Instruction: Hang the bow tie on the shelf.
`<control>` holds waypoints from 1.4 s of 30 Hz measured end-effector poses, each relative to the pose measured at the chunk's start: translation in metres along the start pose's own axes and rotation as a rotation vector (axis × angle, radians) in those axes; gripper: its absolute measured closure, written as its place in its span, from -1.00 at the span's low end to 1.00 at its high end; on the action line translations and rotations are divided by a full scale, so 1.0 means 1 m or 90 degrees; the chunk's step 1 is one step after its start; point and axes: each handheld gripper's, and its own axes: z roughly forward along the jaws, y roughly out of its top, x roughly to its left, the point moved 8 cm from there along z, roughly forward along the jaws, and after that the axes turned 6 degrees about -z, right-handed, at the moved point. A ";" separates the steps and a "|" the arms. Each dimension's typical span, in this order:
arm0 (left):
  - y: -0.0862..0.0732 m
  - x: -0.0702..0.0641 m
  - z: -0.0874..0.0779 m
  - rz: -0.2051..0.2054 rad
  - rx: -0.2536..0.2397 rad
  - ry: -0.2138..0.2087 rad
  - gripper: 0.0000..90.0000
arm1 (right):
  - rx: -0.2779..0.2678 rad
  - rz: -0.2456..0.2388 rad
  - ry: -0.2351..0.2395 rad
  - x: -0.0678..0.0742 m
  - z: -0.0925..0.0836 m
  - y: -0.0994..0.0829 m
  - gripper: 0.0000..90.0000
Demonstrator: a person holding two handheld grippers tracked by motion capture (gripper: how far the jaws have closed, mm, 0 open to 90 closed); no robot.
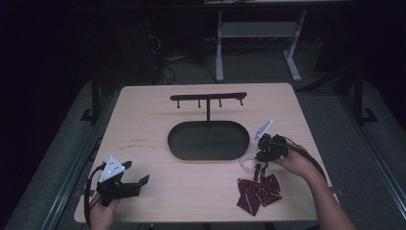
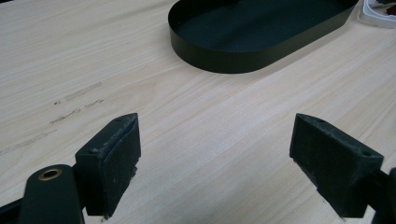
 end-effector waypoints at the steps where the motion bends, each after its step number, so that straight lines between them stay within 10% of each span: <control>1: 0.000 0.000 0.000 0.000 -0.001 0.000 -0.64 | -0.003 -0.002 -0.002 0.001 -0.002 0.001 0.86; 42: 0.000 -0.002 0.001 0.004 0.001 -0.001 -0.64 | -0.103 -0.095 0.004 0.028 -0.063 0.055 0.87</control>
